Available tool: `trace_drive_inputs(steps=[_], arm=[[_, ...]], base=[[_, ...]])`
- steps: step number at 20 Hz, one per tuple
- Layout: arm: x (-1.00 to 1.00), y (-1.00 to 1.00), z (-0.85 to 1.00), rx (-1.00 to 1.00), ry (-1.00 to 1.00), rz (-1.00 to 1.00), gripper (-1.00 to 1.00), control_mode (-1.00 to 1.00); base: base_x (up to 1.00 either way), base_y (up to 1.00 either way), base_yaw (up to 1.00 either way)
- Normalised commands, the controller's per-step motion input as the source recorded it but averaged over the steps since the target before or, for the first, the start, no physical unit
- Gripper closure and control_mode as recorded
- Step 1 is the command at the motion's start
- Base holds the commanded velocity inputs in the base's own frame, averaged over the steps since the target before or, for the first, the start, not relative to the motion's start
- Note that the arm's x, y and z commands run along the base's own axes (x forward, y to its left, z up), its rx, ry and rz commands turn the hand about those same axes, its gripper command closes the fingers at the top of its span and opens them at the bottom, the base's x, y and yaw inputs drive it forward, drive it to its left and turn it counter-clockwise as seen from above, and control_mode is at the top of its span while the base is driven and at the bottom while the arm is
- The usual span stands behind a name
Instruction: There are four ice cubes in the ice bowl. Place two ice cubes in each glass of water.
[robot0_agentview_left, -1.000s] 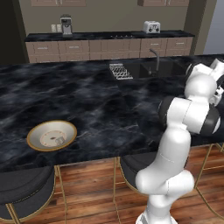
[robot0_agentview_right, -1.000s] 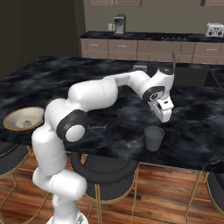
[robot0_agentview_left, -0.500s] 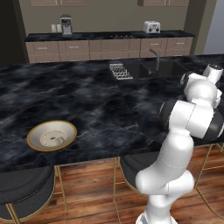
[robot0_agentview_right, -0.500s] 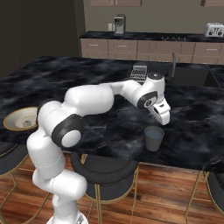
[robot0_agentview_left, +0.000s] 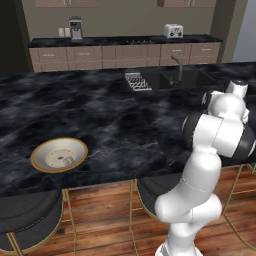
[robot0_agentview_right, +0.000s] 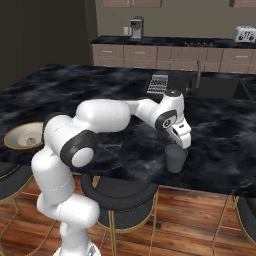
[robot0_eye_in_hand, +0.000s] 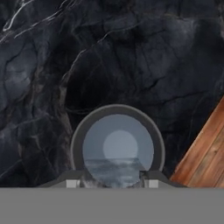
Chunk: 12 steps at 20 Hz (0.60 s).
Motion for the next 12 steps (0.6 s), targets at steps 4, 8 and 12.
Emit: trace_drive_inputs(steps=[4,8,12], arm=[[0.25,-0.21,-0.18,0.00,0.04,0.00,1.00,-1.00],[0.07,-0.14,0.00,0.00,0.05,0.00,1.00,-1.00],[0.00,0.00,-0.01,0.02,0.03,0.00,1.00,-1.00]], base=[[0.00,0.00,0.00],[0.00,0.00,0.00],[0.00,0.00,0.00]])
